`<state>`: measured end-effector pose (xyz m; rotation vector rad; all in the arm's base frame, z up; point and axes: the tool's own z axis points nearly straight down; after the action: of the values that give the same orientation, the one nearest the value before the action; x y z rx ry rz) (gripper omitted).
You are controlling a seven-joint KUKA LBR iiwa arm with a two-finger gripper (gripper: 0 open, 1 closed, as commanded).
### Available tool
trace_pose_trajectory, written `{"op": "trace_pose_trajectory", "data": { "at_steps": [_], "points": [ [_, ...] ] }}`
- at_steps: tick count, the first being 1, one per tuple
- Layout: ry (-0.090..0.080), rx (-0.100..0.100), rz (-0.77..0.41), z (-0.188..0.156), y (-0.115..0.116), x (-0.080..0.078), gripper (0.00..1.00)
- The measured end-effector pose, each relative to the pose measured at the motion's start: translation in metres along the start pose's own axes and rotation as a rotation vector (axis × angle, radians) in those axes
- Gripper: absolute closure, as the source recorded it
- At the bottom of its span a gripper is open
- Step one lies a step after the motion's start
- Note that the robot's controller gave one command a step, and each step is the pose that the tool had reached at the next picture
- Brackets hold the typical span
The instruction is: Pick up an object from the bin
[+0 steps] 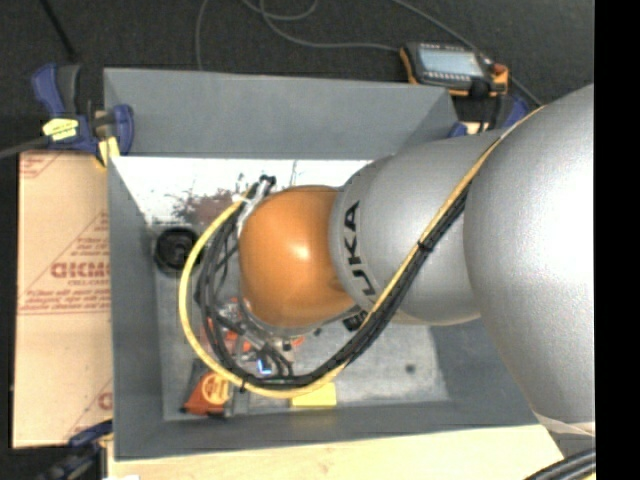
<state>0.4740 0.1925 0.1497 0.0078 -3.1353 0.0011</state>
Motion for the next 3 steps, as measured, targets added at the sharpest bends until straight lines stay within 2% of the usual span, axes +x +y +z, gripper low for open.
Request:
{"op": "trace_pose_trajectory", "data": {
  "at_steps": [1, 2, 3],
  "points": [
    [-0.007, -0.002, 0.005, -0.004, -0.001, -0.002, 0.0],
    [-0.014, -0.003, -0.068, 0.042, -0.027, -0.026, 0.0],
    [-0.007, 0.0, -0.313, 0.072, -0.065, -0.026, 0.0]
  ]
}}
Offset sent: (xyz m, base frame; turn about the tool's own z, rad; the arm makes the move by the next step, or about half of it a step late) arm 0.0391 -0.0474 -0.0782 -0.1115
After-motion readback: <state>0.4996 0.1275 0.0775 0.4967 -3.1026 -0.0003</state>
